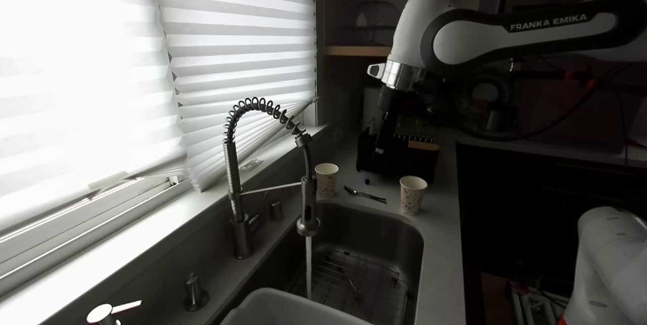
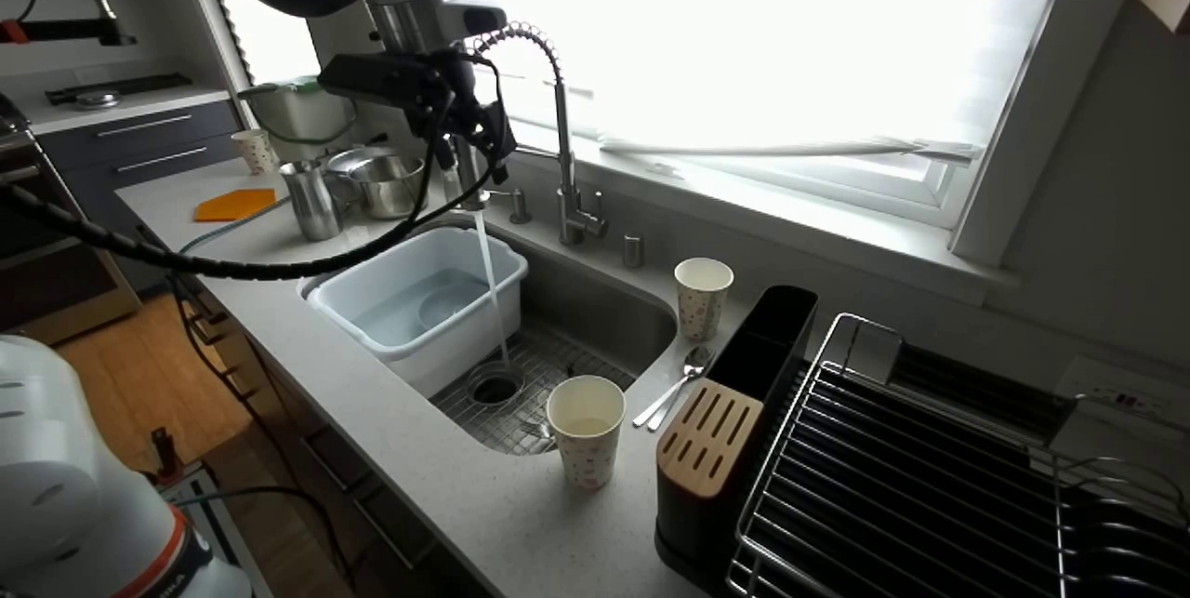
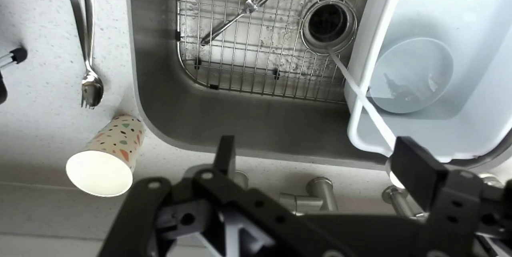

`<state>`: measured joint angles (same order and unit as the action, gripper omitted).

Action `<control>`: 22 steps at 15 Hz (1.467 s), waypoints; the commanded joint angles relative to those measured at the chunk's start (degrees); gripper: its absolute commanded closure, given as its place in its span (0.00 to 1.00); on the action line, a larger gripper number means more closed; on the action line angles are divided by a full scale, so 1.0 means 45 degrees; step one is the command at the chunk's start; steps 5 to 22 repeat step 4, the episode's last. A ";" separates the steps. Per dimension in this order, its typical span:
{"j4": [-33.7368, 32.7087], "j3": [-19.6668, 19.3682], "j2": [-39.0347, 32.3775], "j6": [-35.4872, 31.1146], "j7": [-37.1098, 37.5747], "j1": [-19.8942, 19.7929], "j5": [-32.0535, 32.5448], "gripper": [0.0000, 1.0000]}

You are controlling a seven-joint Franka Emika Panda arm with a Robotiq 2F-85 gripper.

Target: Push the faucet handle to the right then put water in both coffee cups and set them back down on the right side of the counter.

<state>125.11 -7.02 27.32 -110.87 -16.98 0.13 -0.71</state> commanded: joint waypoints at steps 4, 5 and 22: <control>-0.0027 0.0035 -0.0029 0.0035 -0.0083 0.0018 -0.0055 0.00; -0.0027 0.0035 -0.0029 0.0035 -0.0083 0.0018 -0.0055 0.00; -0.0027 0.0035 -0.0029 0.0035 -0.0083 0.0018 -0.0055 0.00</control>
